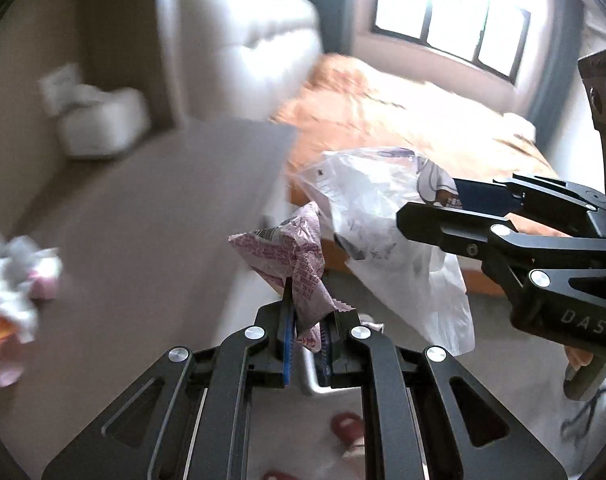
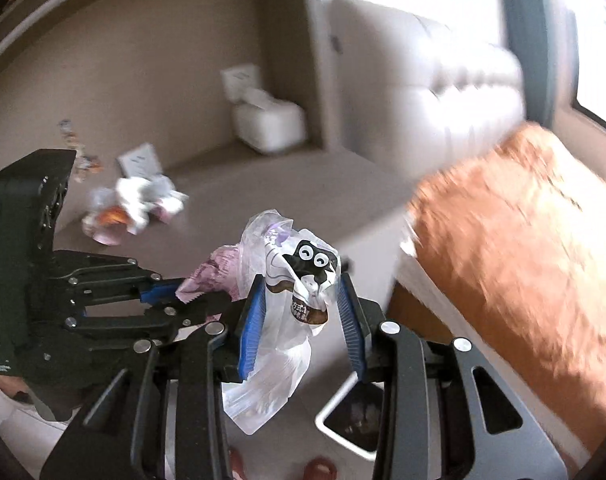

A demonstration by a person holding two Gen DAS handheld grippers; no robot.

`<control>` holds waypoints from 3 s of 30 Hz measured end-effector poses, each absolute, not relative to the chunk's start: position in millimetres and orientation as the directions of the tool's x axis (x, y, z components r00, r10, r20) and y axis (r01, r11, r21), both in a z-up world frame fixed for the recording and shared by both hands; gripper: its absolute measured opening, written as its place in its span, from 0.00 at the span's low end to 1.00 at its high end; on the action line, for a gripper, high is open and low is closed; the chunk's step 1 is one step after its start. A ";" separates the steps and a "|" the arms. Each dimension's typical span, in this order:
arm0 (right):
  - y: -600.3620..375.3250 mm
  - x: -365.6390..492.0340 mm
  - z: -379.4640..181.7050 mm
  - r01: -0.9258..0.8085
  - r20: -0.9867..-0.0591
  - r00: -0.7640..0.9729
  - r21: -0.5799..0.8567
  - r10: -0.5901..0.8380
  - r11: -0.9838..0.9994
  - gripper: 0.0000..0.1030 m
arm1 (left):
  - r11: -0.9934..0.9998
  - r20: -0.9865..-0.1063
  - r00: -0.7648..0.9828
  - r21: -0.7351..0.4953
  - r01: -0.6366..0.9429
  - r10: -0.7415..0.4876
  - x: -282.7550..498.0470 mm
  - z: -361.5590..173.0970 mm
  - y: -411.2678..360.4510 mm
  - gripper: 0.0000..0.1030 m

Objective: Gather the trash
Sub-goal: 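Carry both items over the white bin and open both tools to drop them, then move both tools back to the remaining trash on the desk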

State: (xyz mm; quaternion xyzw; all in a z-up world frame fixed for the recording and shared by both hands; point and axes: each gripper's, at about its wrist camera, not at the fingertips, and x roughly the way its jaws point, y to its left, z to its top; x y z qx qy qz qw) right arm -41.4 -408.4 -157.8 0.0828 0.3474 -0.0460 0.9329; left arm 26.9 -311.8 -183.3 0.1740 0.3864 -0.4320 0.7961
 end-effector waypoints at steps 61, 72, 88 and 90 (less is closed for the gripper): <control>-518.5 -36.0 -254.6 0.290 -0.620 0.777 0.196 -0.111 0.937 0.96 | 0.501 -0.791 0.150 -0.217 0.838 -0.593 44.2 -300.5 -413.0 0.96; -414.4 5.5 -120.0 0.063 -0.472 0.881 0.175 0.027 0.983 0.96 | 0.705 -0.716 0.420 -0.141 0.695 -0.558 67.2 -163.4 -285.5 0.95; -217.5 97.0 -102.5 -0.324 -0.494 0.798 0.131 0.345 0.937 0.96 | 0.962 -0.680 0.704 -0.001 0.275 -0.202 115.5 -130.2 -49.3 0.95; -200.9 103.7 -108.1 -0.362 -0.504 0.773 0.150 0.386 0.920 0.96 | 0.969 -0.678 0.716 0.024 0.245 -0.164 122.3 -138.5 -28.5 0.95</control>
